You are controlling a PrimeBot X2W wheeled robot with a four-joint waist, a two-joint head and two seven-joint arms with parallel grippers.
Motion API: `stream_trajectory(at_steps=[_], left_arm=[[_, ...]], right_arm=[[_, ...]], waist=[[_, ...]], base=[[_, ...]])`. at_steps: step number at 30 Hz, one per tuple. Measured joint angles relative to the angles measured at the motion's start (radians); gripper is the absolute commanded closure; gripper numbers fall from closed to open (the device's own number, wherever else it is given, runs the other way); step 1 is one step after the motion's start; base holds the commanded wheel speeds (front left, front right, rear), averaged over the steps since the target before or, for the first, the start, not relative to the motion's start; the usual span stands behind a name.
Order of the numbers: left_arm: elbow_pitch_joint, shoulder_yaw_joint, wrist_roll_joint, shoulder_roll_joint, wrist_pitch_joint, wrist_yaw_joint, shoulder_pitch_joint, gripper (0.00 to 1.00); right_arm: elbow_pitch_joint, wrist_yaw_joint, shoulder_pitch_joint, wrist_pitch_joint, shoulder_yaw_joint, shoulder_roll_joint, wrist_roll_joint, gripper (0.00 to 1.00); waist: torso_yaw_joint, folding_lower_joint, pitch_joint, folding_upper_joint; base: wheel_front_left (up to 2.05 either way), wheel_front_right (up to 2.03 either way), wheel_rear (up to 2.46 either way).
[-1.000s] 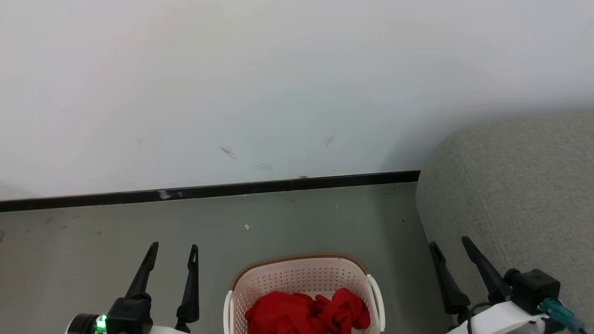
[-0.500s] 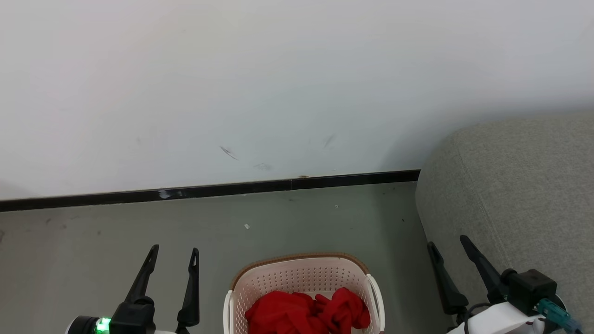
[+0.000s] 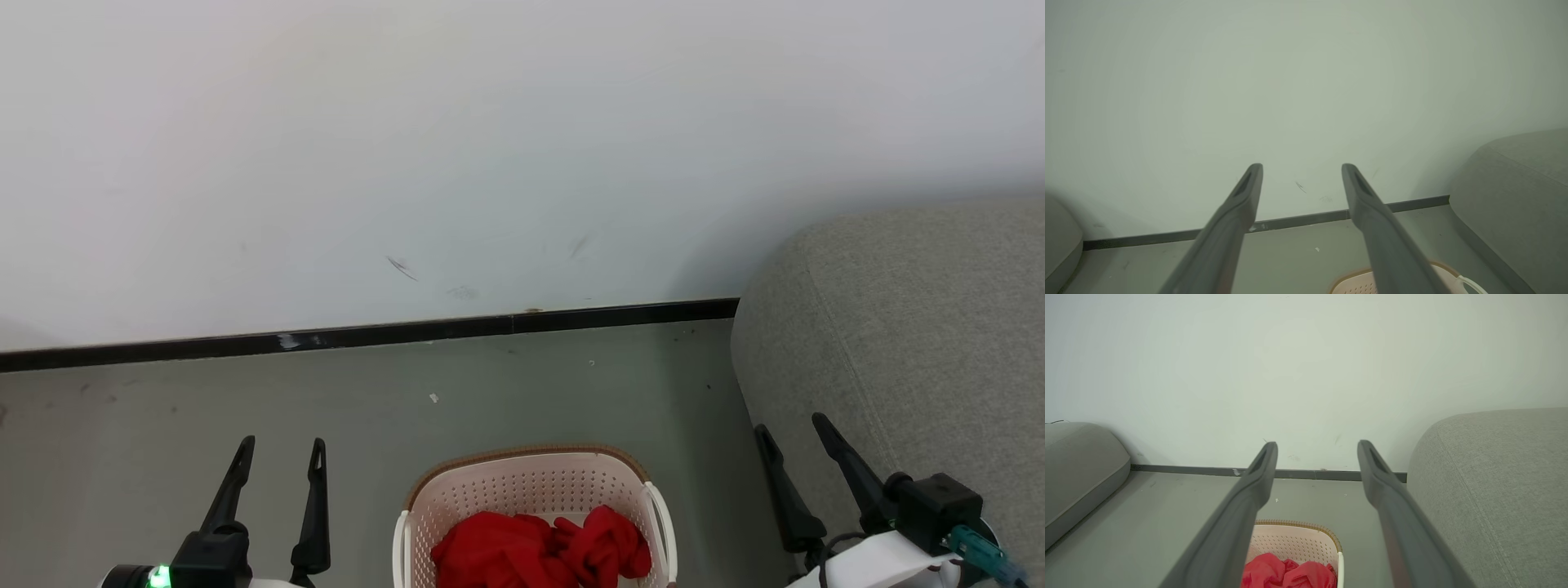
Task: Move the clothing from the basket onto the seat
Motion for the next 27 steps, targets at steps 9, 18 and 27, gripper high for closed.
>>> stream_trajectory(at_steps=[9, 18, 27], left_arm=[[0.007, 0.007, 0.000, -0.002, 0.000, -0.001, 0.000, 0.00], [0.009, 0.008, 0.000, -0.004, 0.000, -0.009, 0.003, 0.00], [0.056, -0.020, 0.027, 0.030, 0.000, -0.035, 0.017, 0.00]], right_arm=[[0.000, 0.000, 0.001, 0.000, 0.000, 0.000, 0.000, 0.00], [-0.017, 0.000, 0.021, 0.000, 0.004, 0.000, 0.000, 0.00], [-0.027, 0.000, 0.045, 0.000, -0.010, 0.000, -0.001, 0.00]], waist=[[0.001, 0.0000, -0.001, 0.0000], [0.001, -0.0001, 0.004, 0.0000], [-0.004, -0.0002, 0.022, 0.0000]], base=[[0.00, 0.00, 0.00], [0.00, 0.00, 0.00], [0.00, 0.00, 0.00]])
